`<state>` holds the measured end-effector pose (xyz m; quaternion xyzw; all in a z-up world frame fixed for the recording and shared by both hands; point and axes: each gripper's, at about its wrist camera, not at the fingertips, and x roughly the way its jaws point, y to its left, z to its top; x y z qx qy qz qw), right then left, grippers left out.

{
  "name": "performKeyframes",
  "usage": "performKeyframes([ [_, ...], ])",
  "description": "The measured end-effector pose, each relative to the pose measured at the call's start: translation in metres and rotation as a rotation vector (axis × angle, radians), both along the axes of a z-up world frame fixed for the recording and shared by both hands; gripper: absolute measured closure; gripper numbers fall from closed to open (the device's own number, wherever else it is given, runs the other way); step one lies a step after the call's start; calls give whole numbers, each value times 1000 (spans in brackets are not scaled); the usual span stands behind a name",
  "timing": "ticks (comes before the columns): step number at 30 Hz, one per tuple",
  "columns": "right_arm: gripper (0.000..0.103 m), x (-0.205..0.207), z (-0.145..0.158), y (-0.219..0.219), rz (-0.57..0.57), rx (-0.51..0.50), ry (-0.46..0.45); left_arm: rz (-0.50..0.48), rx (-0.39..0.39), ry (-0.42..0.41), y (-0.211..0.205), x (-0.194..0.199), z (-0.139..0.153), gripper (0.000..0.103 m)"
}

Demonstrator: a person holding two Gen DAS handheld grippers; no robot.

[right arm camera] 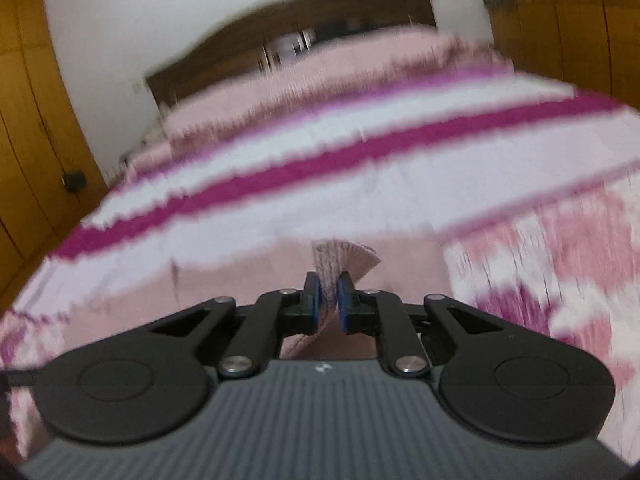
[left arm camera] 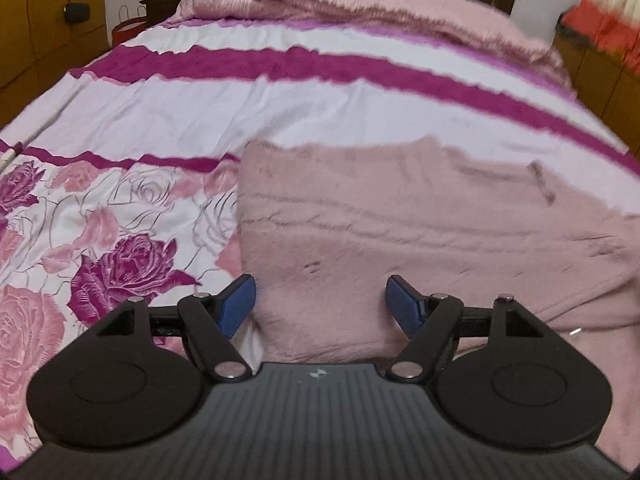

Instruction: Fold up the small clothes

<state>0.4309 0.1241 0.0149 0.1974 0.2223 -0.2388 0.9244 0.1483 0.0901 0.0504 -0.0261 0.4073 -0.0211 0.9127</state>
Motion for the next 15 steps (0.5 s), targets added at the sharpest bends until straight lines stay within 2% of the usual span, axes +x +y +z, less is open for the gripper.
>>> performKeyframes([
  [2, 88, -6, -18, -8, 2, 44, 73, -3, 15, 15, 1, 2, -8, 25],
  [3, 84, -10, -25, -11, 6, 61, 100, -3, 10, 12, 2, 1, -10, 25],
  [6, 82, -24, -29, -12, 28, 61, 100, -9, 17, 14, 4, 2, -10, 25],
  [10, 80, -30, -15, -12, 56, 17, 85, -16, 21, 16, 2, 4, -3, 25],
  [11, 76, -29, -11, -13, 56, -2, 76, -17, 19, 12, 1, 3, -1, 25],
  [14, 47, -18, -3, -18, 40, -45, 47, -19, 7, -2, -2, 3, 5, 25],
  [15, 47, -14, -2, -22, 44, -55, 44, -23, 5, -6, -4, 4, 6, 25],
])
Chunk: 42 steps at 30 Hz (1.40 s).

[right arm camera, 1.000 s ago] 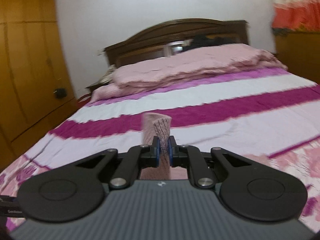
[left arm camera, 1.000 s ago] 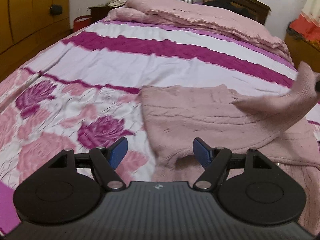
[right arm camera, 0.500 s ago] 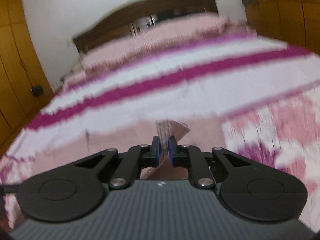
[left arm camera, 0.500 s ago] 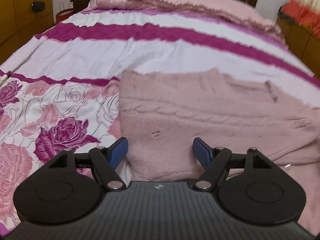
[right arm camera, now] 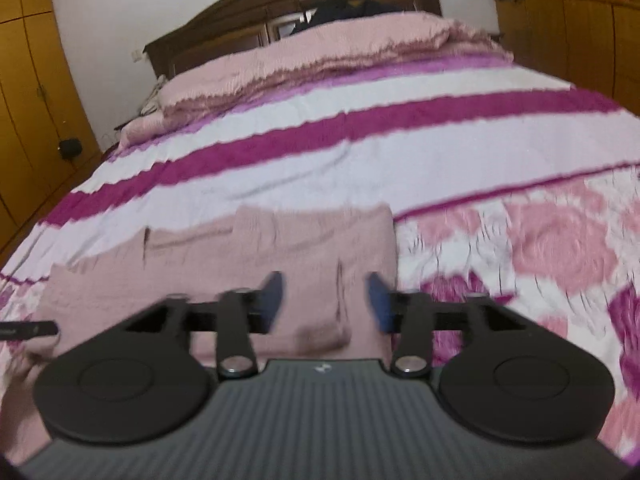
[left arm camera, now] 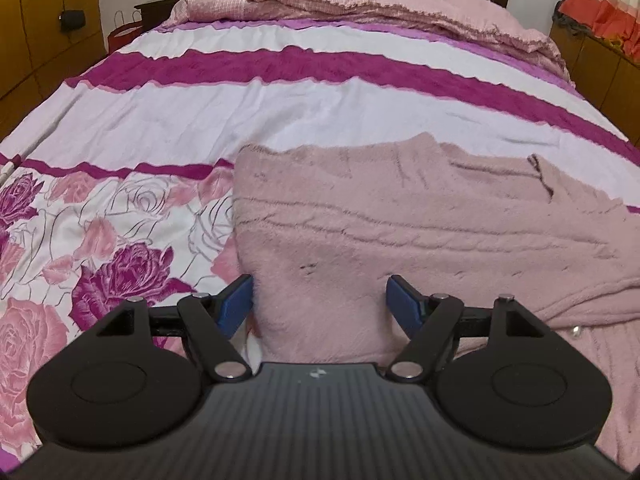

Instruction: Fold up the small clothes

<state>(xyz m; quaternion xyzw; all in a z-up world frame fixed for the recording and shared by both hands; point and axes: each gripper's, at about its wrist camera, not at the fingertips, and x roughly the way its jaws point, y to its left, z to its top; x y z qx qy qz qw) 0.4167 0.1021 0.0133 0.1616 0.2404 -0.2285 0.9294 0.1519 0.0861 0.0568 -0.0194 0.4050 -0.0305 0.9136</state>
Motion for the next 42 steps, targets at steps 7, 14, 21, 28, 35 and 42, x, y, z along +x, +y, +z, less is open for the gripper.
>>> performKeyframes([
  [7, 66, 47, -29, -16, 62, 12, 96, -3, 4, -23, -8, 6, -3, 25],
  [14, 90, 44, -15, -16, 103, -42, 34, 21, -22, -49, -1, 15, -14, 25],
  [21, 90, 56, -44, -29, 52, -22, 77, 41, -30, -38, 2, 25, -28, 19],
  [28, 55, 39, -26, -25, 36, 16, 45, 72, -1, -34, 2, 13, -11, 18],
  [35, 48, -2, 7, -4, 55, 0, -25, 46, 91, -76, -9, -25, 20, 18],
  [42, 48, -36, 44, 18, 135, -3, -54, 8, 107, -102, -24, -68, 53, 18],
])
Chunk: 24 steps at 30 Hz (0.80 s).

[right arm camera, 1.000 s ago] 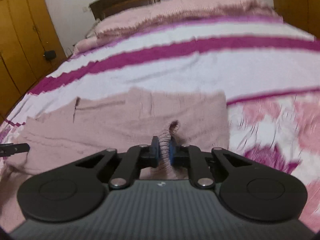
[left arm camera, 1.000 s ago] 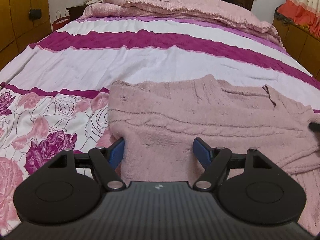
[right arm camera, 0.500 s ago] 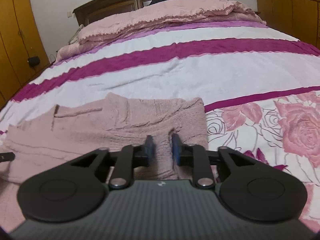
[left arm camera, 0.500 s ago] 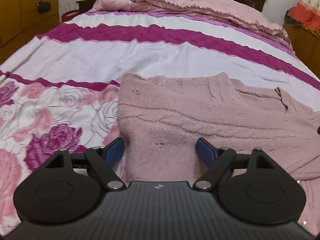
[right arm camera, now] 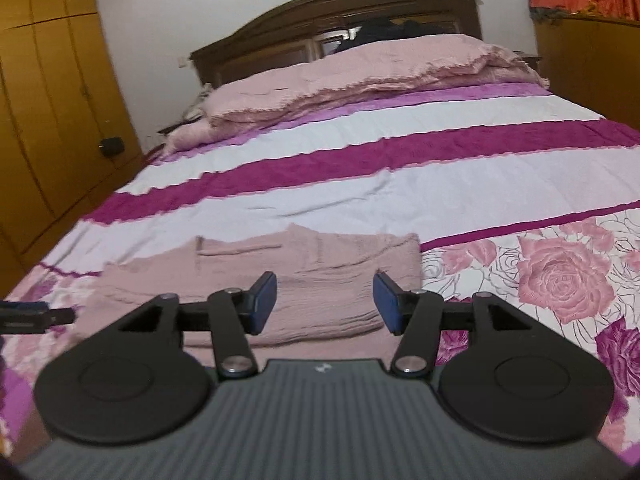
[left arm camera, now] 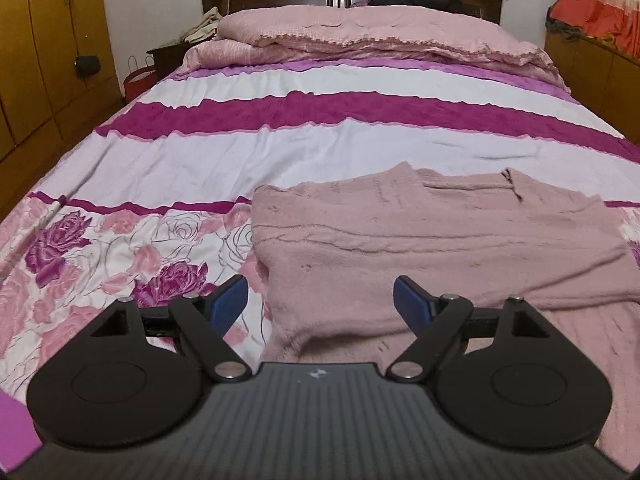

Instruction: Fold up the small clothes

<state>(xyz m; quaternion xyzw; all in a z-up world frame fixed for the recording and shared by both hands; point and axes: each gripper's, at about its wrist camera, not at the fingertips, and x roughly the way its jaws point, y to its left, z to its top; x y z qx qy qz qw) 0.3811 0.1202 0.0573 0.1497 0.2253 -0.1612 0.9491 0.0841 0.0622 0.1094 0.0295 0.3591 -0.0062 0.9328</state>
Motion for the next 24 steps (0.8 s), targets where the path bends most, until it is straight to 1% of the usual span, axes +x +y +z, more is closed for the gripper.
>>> performKeyframes([
  [3, 47, -13, 14, 14, 43, 8, 4, -10, 28, -1, -9, -17, 11, 17],
  [6, 48, -26, 26, 28, 89, 21, 4, -28, 32, -9, -16, -35, 22, 17],
  [11, 47, -47, 41, 35, 163, 145, -28, -56, 10, -37, -21, -63, 40, 13],
  [12, 47, -51, 44, 36, 170, 151, -33, -60, 11, -43, -22, -68, 44, 13],
  [16, 47, -66, 56, 47, 187, 120, -31, -68, 17, -50, -25, -88, 54, 11],
  [20, 47, -82, 68, 58, 229, 113, -24, -69, 23, -58, -25, -110, 63, 10],
  [24, 47, -98, 74, 74, 283, 79, 23, -74, 15, -65, -26, -136, 64, 8],
])
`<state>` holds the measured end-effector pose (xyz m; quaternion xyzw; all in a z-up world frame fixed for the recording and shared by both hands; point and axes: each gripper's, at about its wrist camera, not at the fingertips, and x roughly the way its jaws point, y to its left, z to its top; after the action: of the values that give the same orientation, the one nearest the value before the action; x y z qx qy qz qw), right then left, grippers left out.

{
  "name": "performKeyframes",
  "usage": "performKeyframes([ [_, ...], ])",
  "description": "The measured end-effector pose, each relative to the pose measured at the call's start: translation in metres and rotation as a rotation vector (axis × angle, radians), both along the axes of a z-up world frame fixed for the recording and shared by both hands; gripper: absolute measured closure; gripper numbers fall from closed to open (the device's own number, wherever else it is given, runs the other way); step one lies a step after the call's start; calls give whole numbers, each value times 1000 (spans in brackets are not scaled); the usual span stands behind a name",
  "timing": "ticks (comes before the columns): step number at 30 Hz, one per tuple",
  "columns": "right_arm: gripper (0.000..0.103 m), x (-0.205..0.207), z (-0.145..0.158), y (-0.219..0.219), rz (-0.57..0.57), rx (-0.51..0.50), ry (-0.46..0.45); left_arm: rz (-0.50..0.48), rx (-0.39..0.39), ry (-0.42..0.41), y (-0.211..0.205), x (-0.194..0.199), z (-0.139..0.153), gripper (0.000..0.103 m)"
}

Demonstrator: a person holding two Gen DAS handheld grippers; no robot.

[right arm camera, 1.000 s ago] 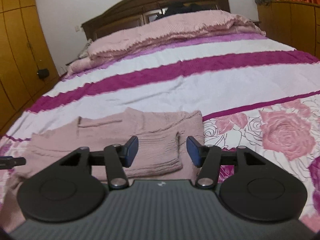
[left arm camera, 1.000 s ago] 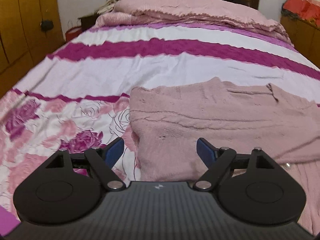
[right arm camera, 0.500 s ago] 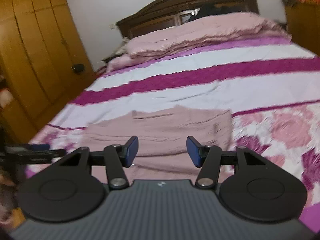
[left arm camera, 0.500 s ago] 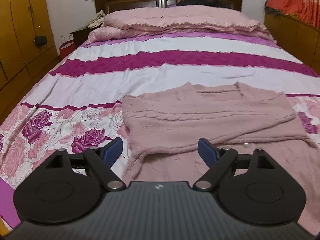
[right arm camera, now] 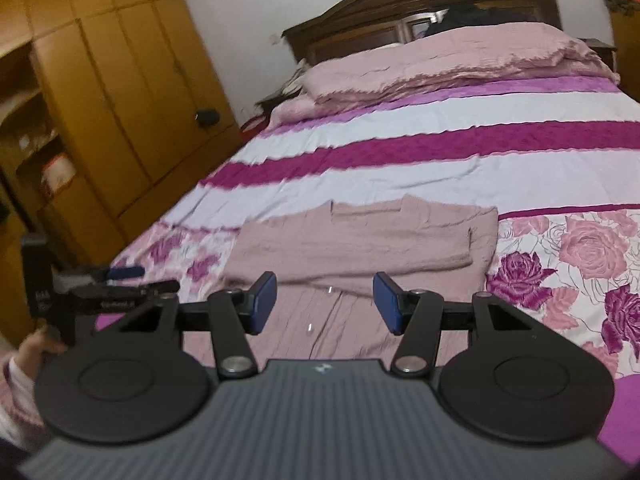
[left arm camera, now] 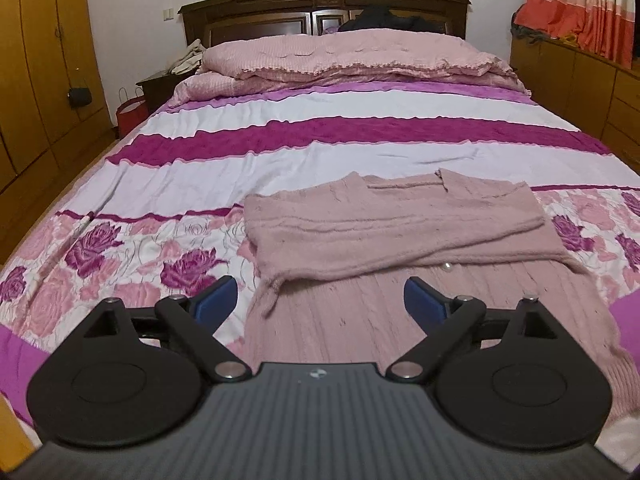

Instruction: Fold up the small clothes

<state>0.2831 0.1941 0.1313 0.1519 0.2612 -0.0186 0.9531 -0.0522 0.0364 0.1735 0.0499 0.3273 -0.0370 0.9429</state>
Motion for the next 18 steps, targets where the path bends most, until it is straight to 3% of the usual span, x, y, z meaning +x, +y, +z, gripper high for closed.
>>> performKeyframes([
  [8, 47, -12, -44, 42, 78, -126, 172, -25, 26, 67, -7, -48, -30, 7],
  [18, 47, -19, -107, 92, 231, -353, 331, -153, 113, 178, -20, -76, -75, 7],
])
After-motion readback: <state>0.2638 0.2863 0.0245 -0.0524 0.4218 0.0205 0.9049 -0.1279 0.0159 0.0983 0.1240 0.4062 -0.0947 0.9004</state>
